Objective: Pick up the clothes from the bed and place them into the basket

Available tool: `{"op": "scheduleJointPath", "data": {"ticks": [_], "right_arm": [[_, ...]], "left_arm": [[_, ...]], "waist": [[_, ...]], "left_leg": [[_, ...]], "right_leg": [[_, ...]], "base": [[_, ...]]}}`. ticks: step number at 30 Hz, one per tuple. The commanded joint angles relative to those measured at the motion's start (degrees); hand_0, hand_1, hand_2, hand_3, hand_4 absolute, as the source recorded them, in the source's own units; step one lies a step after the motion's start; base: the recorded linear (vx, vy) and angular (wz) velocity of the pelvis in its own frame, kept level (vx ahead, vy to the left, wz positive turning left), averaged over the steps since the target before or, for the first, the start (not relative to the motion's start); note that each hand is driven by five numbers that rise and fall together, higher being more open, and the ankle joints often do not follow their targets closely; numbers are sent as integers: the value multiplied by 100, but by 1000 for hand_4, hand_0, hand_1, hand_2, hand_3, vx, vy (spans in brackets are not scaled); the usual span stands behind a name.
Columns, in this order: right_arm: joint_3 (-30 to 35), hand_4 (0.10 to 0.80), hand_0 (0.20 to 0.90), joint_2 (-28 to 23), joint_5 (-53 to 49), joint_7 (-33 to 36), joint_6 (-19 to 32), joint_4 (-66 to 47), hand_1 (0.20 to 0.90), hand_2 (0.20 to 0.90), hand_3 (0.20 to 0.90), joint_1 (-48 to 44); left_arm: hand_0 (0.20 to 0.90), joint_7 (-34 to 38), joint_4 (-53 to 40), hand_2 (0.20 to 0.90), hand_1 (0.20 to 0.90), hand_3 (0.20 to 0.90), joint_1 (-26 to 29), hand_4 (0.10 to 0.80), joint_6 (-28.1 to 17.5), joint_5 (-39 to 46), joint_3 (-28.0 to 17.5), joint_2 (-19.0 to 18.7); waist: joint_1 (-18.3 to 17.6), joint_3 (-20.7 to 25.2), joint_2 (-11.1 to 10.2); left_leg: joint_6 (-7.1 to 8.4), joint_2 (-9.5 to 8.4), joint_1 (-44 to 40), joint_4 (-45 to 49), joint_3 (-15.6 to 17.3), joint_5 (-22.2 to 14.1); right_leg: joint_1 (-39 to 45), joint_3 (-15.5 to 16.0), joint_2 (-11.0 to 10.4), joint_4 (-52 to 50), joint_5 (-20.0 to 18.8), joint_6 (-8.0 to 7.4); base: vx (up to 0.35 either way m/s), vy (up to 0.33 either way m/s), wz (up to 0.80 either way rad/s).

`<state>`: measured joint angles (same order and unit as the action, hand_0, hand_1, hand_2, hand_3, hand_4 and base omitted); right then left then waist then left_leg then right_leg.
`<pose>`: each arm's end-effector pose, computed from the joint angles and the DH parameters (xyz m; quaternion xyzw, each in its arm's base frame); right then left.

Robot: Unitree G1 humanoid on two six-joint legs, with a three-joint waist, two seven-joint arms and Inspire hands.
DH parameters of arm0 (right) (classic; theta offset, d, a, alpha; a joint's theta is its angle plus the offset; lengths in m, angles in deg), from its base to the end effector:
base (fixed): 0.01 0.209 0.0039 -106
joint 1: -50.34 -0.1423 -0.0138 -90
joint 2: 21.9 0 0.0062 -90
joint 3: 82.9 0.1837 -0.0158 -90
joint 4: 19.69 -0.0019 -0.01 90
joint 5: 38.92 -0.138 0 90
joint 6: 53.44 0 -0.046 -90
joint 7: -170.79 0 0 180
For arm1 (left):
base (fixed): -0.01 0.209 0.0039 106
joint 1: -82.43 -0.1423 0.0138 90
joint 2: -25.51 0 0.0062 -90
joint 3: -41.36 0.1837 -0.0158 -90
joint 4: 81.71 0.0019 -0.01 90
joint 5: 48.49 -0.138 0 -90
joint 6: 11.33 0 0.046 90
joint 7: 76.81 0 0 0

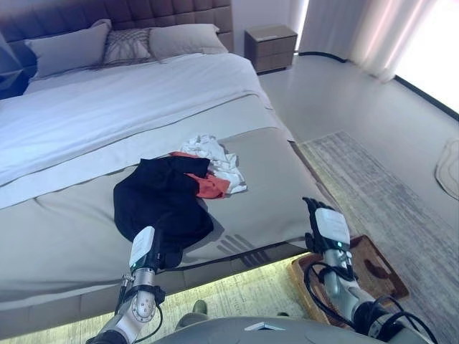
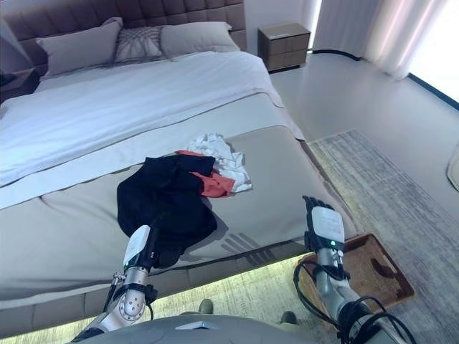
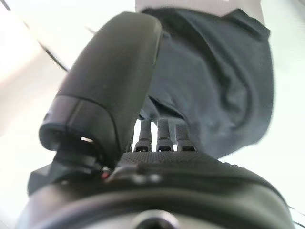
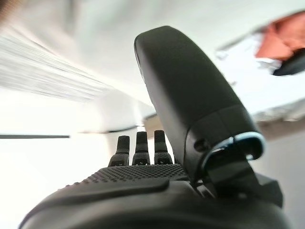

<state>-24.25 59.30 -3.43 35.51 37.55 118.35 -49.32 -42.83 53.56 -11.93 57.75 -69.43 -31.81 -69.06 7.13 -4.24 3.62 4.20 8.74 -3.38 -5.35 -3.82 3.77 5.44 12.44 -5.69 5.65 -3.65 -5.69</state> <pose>0.1738 -0.2155 -0.0643 -0.6319 0.0537 -0.0375 0.7722 0.1184 0.2140 -0.0773 0.3962 0.1493 0.0612 0.9039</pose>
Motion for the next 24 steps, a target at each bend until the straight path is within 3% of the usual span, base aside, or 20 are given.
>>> {"op": "scheduleJointPath", "data": {"ticks": [1, 9, 12, 13, 17, 20, 24], "right_arm": [[-204, 800, 900, -41, 130, 13, -215, -410, 900, 900, 900, -1165], [-637, 800, 900, -57, 161, -595, -920, -651, 900, 900, 900, -2324], [-892, 800, 900, 27, 254, -804, -1397, -552, 900, 900, 900, -3151], [-970, 800, 900, 28, 261, -827, -1476, -237, 900, 900, 900, -3653], [-1170, 800, 900, -20, 227, -809, -1379, 368, 900, 900, 900, -4309], [-1309, 800, 900, -15, 283, -708, -1467, 780, 900, 900, 900, -4828], [-1339, 800, 900, 5, 259, -700, -1501, 1107, 900, 900, 900, -5401]], "left_arm": [[900, 291, -585, 900, 900, 900, 440, 800, -46, 299, -368, -638], [900, 86, -1377, 900, 900, 900, 220, 800, 36, 525, -602, -964], [900, 25, -1543, 900, 900, 900, 356, 800, -150, 628, -550, -1067], [900, 21, -1550, 900, 900, 900, 539, 800, -324, 609, -453, -1112], [900, 75, -1615, 900, 900, 900, 750, 800, -523, 644, -338, -1164], [900, 187, -1843, 900, 900, 900, 857, 800, -783, 830, -314, -1285], [900, 264, -2040, 900, 900, 900, 960, 800, -849, 940, -267, -1373]], "waist": [[346, -144, -514], [890, -369, -499], [1176, -743, -473], [1319, -1017, -421], [1537, -1410, -341], [1816, -1867, -270], [1987, -2195, -192]], "left_leg": [[-55, -120, -48, 35, 3, -240], [-19, -192, 226, 35, -389, -80], [-34, -311, 689, 407, -669, -63], [-36, -415, 1033, 712, -806, -63], [-29, -571, 1444, 1317, -926, -204], [-99, -870, 1970, 2163, -1103, -602], [-242, -1228, 2626, 3027, -1184, -894]], "right_leg": [[294, 7, -518, -91, 211, 26], [259, 365, -614, -330, 331, 65], [-41, 540, -797, -860, 453, 149], [-272, 636, -939, -1207, 494, 198], [-495, 710, -1130, -1734, 711, 236], [-788, 706, -1346, -2584, 1188, 242], [-1340, 594, -1496, -3517, 1501, 265]], "base": [[27, 2, 20], [60, 26, 29], [-112, 60, 35], [-233, 55, 33], [-116, 45, 30], [-64, 8, 30], [-74, 21, 27]]}}
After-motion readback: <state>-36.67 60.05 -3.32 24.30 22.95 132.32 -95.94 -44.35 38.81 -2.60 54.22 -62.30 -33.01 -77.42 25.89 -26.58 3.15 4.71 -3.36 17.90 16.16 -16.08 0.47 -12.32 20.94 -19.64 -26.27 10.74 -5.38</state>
